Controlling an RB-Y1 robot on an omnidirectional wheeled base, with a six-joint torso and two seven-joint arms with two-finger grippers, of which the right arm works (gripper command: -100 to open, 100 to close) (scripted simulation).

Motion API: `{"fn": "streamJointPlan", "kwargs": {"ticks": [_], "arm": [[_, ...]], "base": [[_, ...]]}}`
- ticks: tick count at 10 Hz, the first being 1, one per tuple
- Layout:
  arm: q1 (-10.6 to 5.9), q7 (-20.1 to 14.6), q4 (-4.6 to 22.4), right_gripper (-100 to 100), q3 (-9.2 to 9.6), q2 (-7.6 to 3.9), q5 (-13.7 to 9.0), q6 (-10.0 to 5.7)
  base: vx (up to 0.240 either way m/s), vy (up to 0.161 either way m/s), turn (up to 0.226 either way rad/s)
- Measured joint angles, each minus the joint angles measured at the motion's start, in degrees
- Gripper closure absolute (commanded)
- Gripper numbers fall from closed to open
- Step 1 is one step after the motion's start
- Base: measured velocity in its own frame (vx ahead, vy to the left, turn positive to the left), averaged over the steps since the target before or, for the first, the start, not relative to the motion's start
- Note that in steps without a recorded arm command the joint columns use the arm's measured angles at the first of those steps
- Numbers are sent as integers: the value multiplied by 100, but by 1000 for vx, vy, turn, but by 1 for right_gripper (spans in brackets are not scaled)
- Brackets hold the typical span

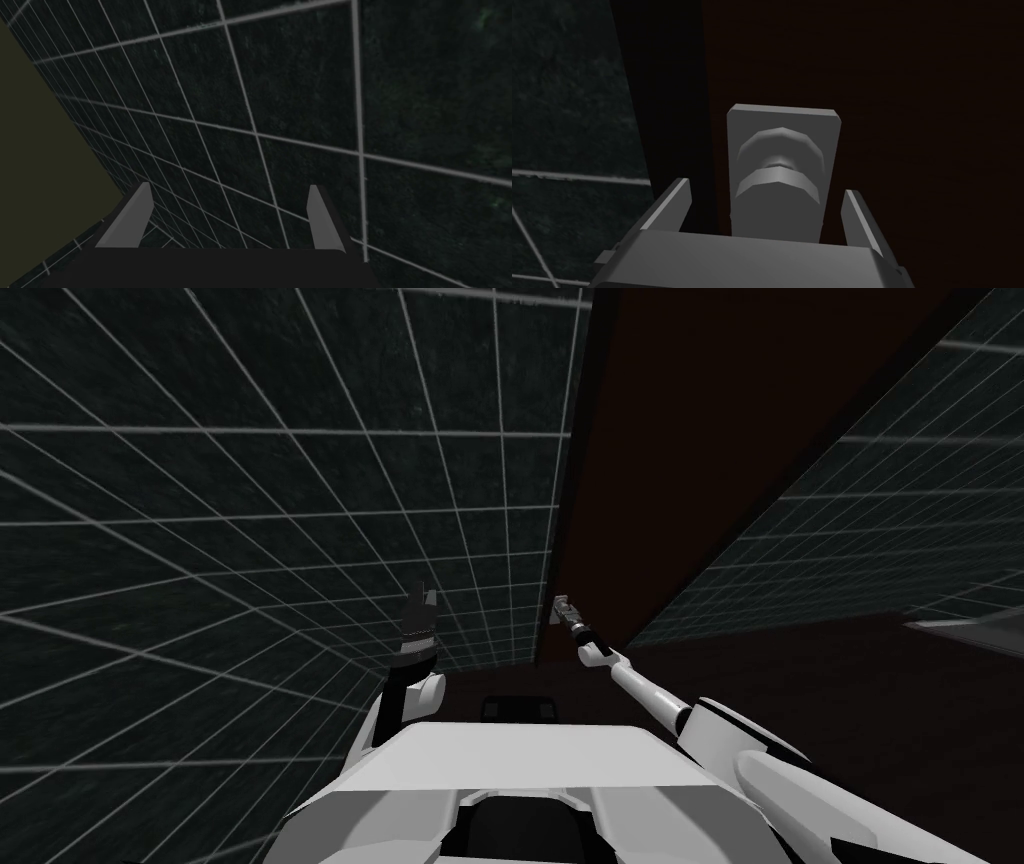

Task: Pull the door open

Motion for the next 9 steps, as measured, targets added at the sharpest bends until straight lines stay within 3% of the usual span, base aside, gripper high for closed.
{"fn": "streamJointPlan", "kwargs": {"ticks": [2, 3, 9], "arm": [[-23, -147, 131, -100, -31, -125, -14, -70], [-23, -171, 150, 100, -23, -125, -10, -87], [-22, -146, 135, 100, -37, -132, -15, -72]], "base": [[42, 11, 40], [-8, 0, -7], [-19, -10, 15]]}}
